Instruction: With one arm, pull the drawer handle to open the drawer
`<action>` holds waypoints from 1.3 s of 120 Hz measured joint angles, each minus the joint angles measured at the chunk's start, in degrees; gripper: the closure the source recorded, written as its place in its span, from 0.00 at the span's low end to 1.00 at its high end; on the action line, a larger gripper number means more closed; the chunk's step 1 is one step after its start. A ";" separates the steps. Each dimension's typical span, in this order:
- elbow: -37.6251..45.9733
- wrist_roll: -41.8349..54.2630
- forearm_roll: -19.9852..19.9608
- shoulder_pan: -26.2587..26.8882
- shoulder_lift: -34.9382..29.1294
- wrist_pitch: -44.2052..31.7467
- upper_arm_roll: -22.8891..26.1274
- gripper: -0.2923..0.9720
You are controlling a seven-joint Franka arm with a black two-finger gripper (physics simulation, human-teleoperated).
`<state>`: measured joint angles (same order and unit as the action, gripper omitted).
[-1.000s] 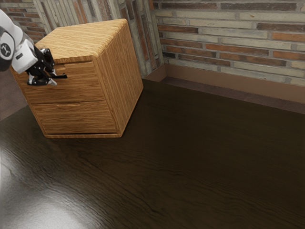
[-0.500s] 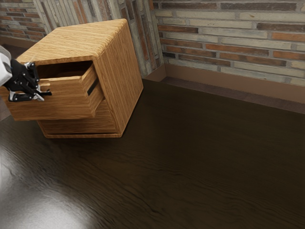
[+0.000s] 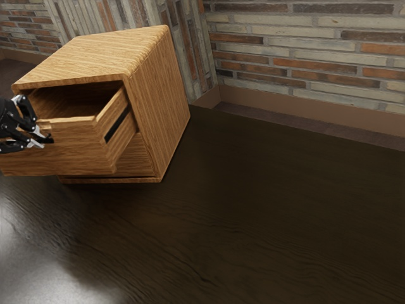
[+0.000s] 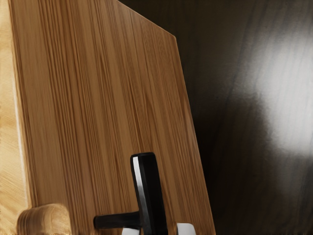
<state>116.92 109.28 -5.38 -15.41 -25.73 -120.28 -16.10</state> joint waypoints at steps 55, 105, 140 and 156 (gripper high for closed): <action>4.98 0.14 0.41 -1.07 -5.85 0.54 -0.08 0.79; 7.59 0.18 0.48 -1.98 -9.67 2.52 0.00 0.78; 9.49 0.13 0.52 -2.08 -12.25 3.82 0.02 0.78; 9.57 0.09 0.52 -2.24 -12.40 4.41 0.05 0.76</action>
<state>126.49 109.37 -4.86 -17.65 -38.12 -115.87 -16.05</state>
